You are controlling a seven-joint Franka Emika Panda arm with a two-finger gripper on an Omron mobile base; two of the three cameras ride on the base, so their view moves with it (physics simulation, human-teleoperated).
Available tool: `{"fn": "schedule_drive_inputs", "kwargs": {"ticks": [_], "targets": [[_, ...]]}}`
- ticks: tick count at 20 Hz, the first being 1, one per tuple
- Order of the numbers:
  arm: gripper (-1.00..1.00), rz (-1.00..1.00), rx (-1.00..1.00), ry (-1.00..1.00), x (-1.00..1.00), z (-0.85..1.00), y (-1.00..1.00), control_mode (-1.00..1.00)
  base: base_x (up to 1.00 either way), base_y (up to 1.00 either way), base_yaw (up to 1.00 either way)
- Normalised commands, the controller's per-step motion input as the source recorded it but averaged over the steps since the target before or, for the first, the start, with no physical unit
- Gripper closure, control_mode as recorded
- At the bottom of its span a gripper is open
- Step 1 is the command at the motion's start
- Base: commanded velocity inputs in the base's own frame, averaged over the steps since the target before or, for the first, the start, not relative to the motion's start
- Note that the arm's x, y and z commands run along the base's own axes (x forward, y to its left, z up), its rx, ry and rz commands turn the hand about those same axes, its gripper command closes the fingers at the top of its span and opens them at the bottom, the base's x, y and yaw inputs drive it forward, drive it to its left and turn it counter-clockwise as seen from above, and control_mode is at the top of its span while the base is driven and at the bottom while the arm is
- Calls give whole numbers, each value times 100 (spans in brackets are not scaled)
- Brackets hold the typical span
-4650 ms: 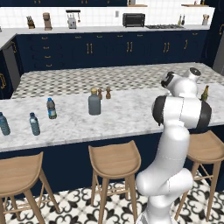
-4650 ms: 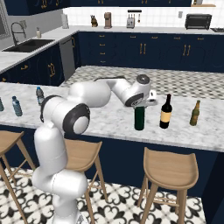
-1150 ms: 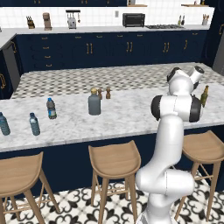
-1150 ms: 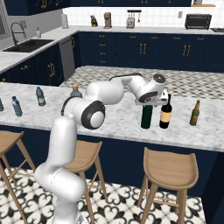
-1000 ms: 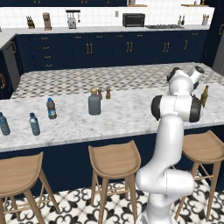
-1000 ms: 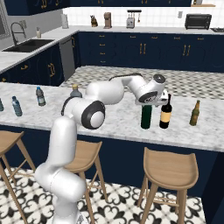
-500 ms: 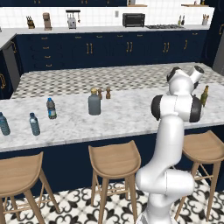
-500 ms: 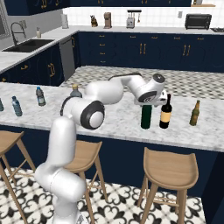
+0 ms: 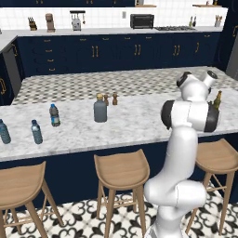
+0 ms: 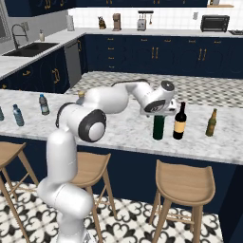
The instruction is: Move the plastic bottles in the middle to the plastics group, and the glass bottles in the middle to the glass group.
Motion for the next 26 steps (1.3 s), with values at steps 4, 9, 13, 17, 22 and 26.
{"fn": "schedule_drive_inputs", "kwargs": {"ticks": [4,9,13,17,22,26], "targets": [[-100,-2,0,-1,-32,1,0,-100,0,0,0],[-100,-1,0,0,-31,38,6,-100,0,0,0],[-100,3,0,0,-30,45,66,-100,0,0,0],[-100,12,0,1,-41,6,99,-100,0,0,0],[-100,5,-4,1,-26,0,100,-100,0,0,0],[-100,0,-3,-4,-6,0,100,-100,0,0,0]]}}
